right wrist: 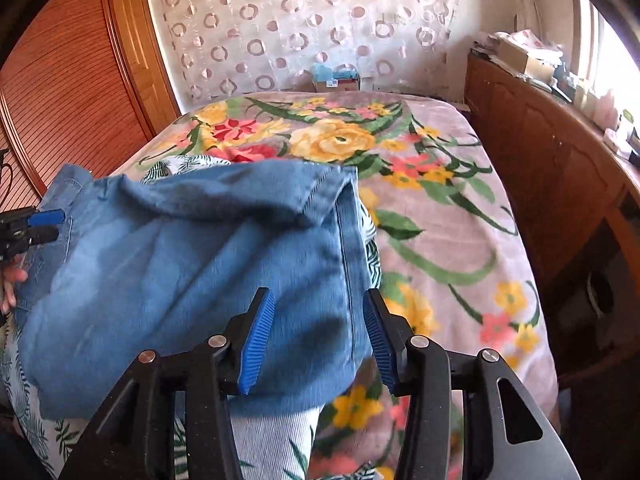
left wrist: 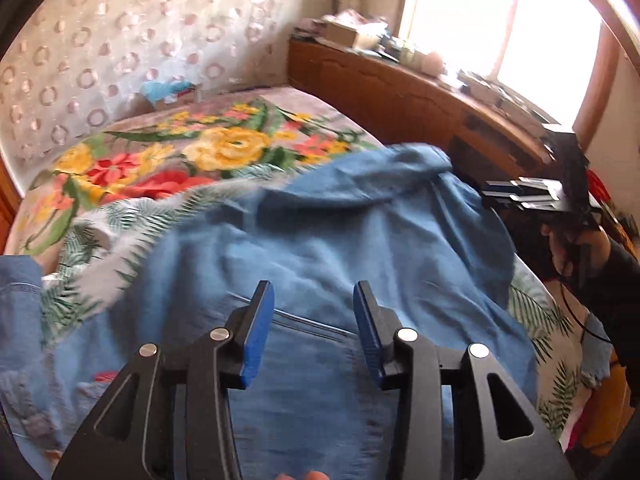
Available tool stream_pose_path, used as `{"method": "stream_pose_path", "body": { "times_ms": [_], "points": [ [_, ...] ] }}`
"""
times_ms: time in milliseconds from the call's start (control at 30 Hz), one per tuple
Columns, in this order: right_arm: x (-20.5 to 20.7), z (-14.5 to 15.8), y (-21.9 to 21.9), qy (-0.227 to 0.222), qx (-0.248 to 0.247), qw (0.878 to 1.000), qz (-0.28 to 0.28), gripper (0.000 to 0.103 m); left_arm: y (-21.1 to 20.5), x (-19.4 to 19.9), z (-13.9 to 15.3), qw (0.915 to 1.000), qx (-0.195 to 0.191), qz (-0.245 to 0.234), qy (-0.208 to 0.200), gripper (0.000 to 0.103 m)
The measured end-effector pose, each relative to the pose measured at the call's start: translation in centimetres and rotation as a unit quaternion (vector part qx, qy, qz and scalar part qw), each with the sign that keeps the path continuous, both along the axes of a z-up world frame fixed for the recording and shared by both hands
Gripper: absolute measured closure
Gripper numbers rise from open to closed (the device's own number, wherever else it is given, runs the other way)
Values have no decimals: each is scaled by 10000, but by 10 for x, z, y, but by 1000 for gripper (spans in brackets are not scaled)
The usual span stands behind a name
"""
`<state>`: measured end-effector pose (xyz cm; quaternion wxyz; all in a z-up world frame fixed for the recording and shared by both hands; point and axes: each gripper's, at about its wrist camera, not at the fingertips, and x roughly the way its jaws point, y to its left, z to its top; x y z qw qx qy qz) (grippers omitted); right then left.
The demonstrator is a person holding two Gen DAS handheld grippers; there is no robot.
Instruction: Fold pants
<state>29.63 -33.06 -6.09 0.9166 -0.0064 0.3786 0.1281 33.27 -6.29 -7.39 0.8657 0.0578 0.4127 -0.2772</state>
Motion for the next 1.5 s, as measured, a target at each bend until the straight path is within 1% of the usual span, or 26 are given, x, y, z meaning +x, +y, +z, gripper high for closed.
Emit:
{"method": "stream_pose_path", "body": {
  "times_ms": [33,167,267,400,533,667,767,900,1100,1367,1467,1500],
  "points": [
    [-3,0,0,-9,27,10000,4,55,-9,-4,-5,9999,51,-97,60,60],
    [-12,1,5,-23,16,10000,62,55,-29,-12,-20,9992,285,-223,185,60],
    [-14,0,9,-54,-45,9999,77,55,-33,-19,-23,9993,331,-68,130,60],
    [-18,3,6,-131,6,9999,52,55,-32,-27,-25,9994,260,208,128,60],
    [-20,-2,5,-133,48,9999,-12,55,-35,-31,-28,9980,380,498,86,60],
    [-18,-6,6,-117,56,9999,-87,55,-39,-38,-28,9970,471,605,-47,60],
    [-15,-7,4,-132,74,9997,-170,55,-37,-40,-27,9968,438,665,-101,60],
    [-11,-9,1,-102,120,9996,-213,55,-38,-45,-27,9979,290,567,-109,60],
    [-5,-13,1,-32,153,9997,-212,55,-44,-54,-25,9980,351,485,-190,60],
    [5,-23,-4,110,256,9992,-304,55,-44,-68,-18,9983,286,428,-256,61],
    [7,-24,-5,149,328,9988,-323,54,-45,-71,-15,9984,262,411,-296,64],
    [7,-23,-5,155,328,9988,-329,54,-45,-71,-14,9984,251,408,-296,70]
  ]
}}
